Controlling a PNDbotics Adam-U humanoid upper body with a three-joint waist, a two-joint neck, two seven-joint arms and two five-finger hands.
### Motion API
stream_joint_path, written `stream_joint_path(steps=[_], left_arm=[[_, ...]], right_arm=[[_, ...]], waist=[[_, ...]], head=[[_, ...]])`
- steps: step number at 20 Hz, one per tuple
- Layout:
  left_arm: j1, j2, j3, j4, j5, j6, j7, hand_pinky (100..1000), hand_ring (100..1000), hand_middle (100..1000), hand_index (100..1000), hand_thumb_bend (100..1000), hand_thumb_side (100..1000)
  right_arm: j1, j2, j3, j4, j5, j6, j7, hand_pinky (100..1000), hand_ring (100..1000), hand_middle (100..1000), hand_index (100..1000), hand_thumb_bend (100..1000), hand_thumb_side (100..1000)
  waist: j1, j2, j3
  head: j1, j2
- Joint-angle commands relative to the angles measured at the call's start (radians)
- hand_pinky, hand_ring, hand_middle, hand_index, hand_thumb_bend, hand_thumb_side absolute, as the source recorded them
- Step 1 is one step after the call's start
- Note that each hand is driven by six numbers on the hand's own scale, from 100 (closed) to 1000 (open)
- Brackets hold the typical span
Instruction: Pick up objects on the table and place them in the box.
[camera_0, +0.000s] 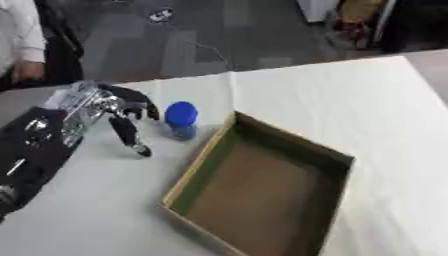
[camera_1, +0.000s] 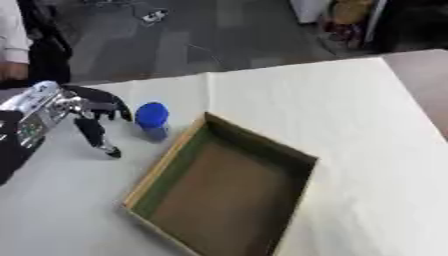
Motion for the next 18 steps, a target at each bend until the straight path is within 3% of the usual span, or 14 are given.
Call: stream_joint_path(steps=[1, 9, 18], left_arm=[[-0.025, 0.049, 0.018, -0.028, -0.002, 0.002, -0.032, 718, 817, 965, 993, 686, 378], [-0.042, 0.061, 0.033, -0.063, 0.085, 0.008, 0.013, 724, 858, 989, 1000, 678, 388], [-0.054, 0.053, 0.028, -0.073, 0.179, -0.040, 0.147, 684, 842, 977, 1000, 659, 380]], right_arm=[[-0.007, -0.026, -0.008, -0.015, 0.004, -0.190, 0.192, 100, 408, 412, 320, 100, 776], [-0.007, -0.028, -0.007, -0.015, 0.007, -0.189, 0.194, 100, 408, 412, 320, 100, 776], [-0.012, -0.025, -0.003, -0.015, 0.007, -0.184, 0.203, 100, 409, 413, 322, 100, 782]], waist=[[-0.001, -0.024, 0.003], [0.001, -0.025, 0.005], [0.004, -0.024, -0.002]], head=[[0.000, -0.005], [0.001, -0.001], [0.005, -0.006]])
